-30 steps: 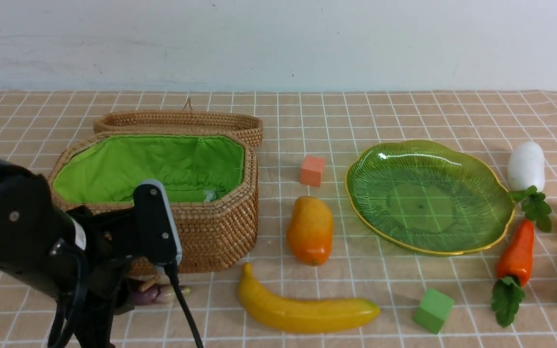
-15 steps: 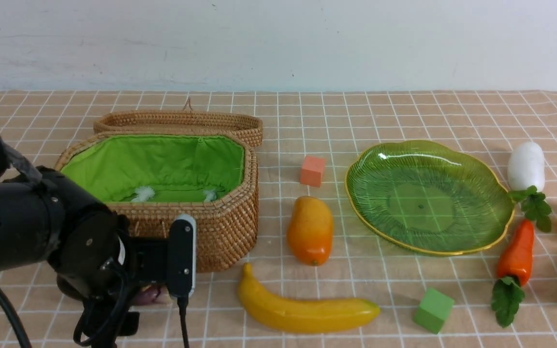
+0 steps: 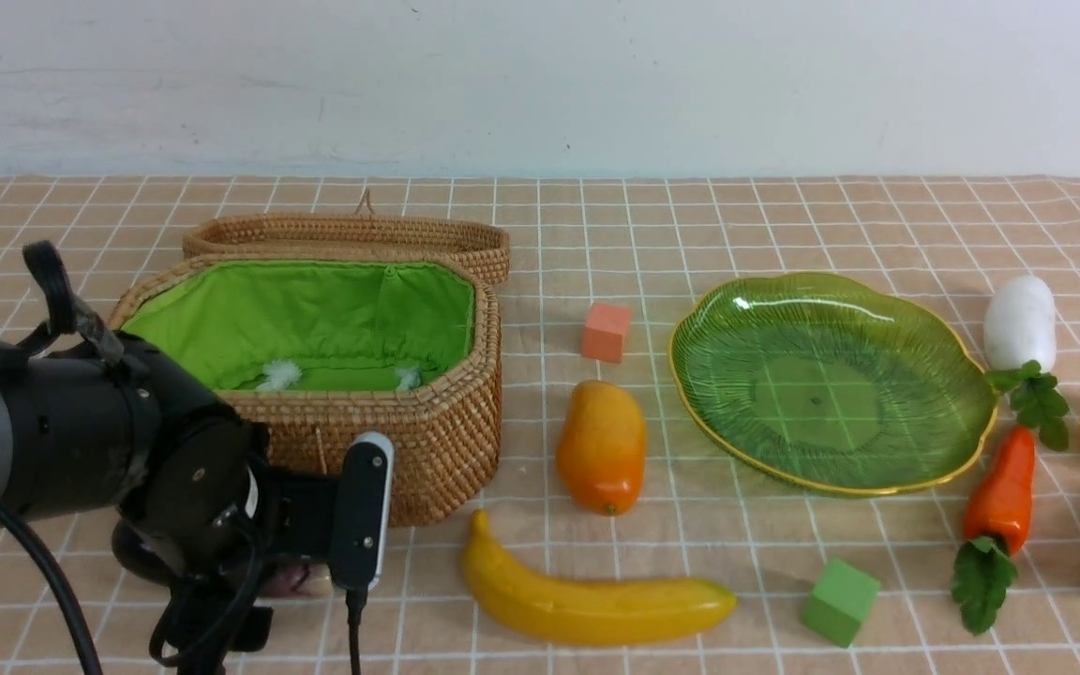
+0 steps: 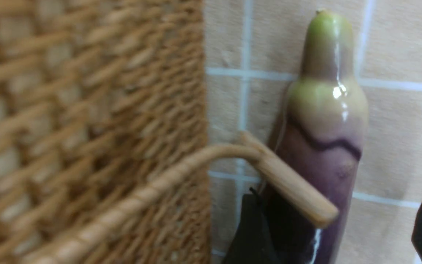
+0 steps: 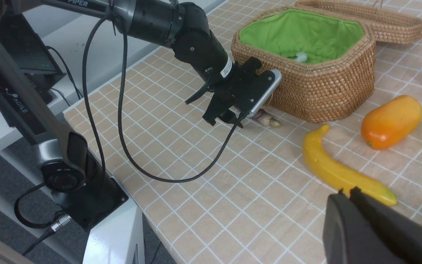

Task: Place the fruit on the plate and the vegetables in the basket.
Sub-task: Use the left arm to grab an eggplant and put it into the left basket, then use the left arm to grab a banana and put it into the right plate

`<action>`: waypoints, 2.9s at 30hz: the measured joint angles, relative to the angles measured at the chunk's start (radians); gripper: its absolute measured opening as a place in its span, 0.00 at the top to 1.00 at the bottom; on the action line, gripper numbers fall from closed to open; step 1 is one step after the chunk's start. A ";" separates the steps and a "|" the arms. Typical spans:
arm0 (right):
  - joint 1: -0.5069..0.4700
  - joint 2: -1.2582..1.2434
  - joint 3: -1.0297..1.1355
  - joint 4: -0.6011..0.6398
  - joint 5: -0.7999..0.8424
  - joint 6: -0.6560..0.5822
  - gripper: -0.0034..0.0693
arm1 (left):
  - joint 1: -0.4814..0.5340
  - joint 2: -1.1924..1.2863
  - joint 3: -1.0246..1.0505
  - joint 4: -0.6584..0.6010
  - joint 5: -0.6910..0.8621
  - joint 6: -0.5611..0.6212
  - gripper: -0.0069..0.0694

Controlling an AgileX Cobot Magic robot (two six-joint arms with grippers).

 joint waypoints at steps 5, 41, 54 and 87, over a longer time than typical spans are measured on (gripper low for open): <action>0.000 0.000 0.000 0.000 0.000 0.000 0.93 | 0.000 -0.002 -0.005 -0.029 0.015 0.039 0.24; 0.001 0.000 0.000 -0.020 -0.011 0.001 0.90 | 0.000 -0.043 0.006 -0.142 0.209 0.249 0.55; 0.001 0.000 0.000 -0.100 -0.126 0.001 0.89 | 0.000 -0.473 -0.150 -0.157 0.172 -0.092 0.55; 0.001 0.000 0.000 -0.134 -0.002 0.106 0.88 | -0.027 -0.252 -0.250 -0.087 -0.136 -0.788 0.13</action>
